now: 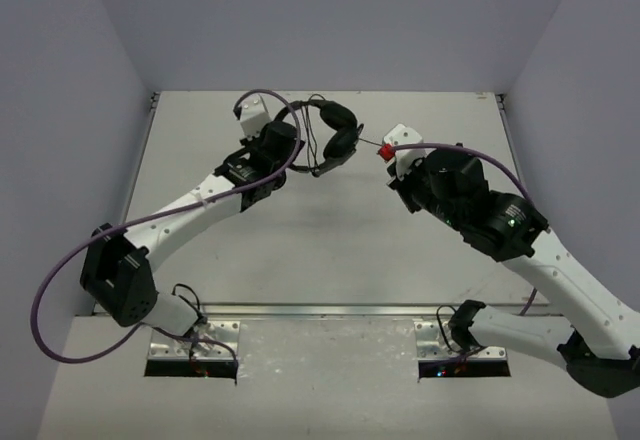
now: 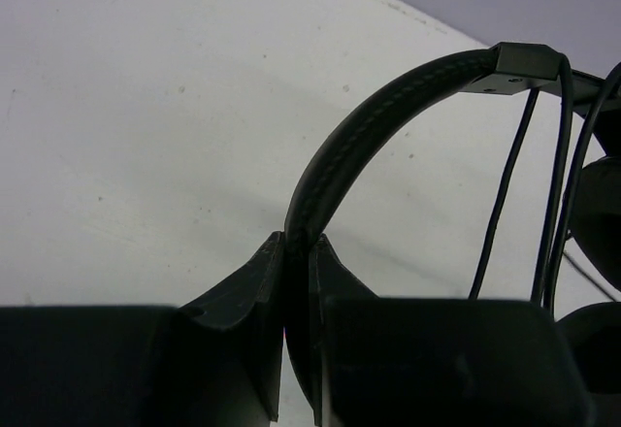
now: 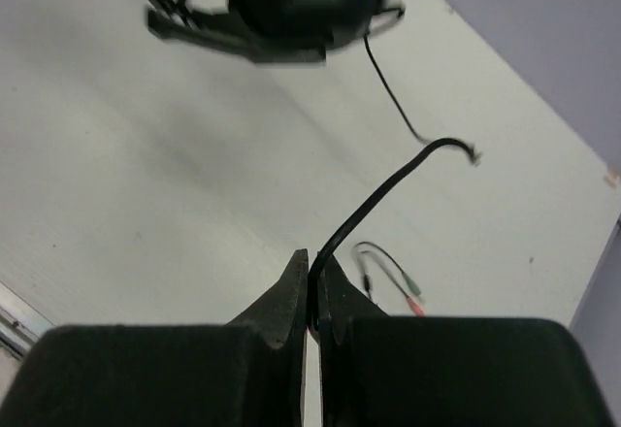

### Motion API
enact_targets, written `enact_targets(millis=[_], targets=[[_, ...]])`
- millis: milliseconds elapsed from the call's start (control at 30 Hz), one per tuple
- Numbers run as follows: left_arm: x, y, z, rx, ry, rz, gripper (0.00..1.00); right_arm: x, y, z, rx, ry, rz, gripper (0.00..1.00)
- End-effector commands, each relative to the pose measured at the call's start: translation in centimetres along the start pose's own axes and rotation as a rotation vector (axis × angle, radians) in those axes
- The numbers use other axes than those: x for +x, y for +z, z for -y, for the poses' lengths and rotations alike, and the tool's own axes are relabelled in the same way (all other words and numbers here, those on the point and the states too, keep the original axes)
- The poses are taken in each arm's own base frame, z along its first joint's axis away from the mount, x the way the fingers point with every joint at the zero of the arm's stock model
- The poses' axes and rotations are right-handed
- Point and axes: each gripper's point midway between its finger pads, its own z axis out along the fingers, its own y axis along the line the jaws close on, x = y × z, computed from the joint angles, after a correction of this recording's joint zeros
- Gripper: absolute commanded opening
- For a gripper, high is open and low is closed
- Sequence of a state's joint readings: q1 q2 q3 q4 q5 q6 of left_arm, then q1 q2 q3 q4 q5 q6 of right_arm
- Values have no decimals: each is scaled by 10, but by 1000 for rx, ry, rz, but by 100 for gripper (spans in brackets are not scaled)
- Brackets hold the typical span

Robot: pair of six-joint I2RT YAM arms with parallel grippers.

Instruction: Wrap the headphones

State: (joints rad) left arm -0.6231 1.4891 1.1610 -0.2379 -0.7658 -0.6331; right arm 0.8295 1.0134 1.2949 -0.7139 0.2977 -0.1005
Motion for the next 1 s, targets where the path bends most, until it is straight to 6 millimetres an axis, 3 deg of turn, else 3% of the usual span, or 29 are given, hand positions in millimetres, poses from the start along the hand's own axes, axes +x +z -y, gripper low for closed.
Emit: enact_targets(millis=[0, 100, 200, 233, 267, 333, 367, 400, 500, 567, 600, 733, 833, 867, 967], targets=[[-70, -46, 10, 52, -292, 51, 0, 19, 21, 12, 54, 150, 33, 1], [-94, -71, 8, 102, -364, 59, 0, 48, 41, -16, -35, 222, 4, 1], [-122, -95, 23, 217, -405, 61, 0, 67, 57, -51, -158, 280, 25, 2], [-123, -102, 28, 251, -392, 36, 0, 71, 59, -58, -186, 288, 41, 4], [-127, -107, 31, 273, -384, 31, 0, 65, 54, -75, -285, 302, 88, 11], [-131, -115, 32, 300, -368, 20, 0, 68, 54, -91, -358, 305, 146, 25], [-134, -122, 32, 325, -371, 15, 0, 64, 50, -93, -371, 321, 177, 36], [-135, -126, 30, 334, -371, 11, 0, 67, 52, -92, -356, 335, 185, 53], [-139, -143, 20, 364, -377, 5, 0, 66, 45, -91, -349, 375, 202, 76], [-146, -153, 14, 380, -374, 12, 0, 64, 39, -94, -372, 380, 226, 81], [-145, -156, 13, 384, -363, 5, 0, 62, 32, -99, -405, 366, 263, 88], [-143, -178, 24, 504, -308, -56, 0, 53, 33, -104, -442, 339, 342, 92], [-142, -196, 27, 587, -310, -82, 0, 44, 50, -108, -463, 330, 362, 93], [-141, -200, 26, 600, -311, -88, 0, 41, 54, -106, -454, 325, 366, 99], [-140, -211, 24, 637, -287, -109, 0, 15, 65, -88, -377, 330, 423, 99]])
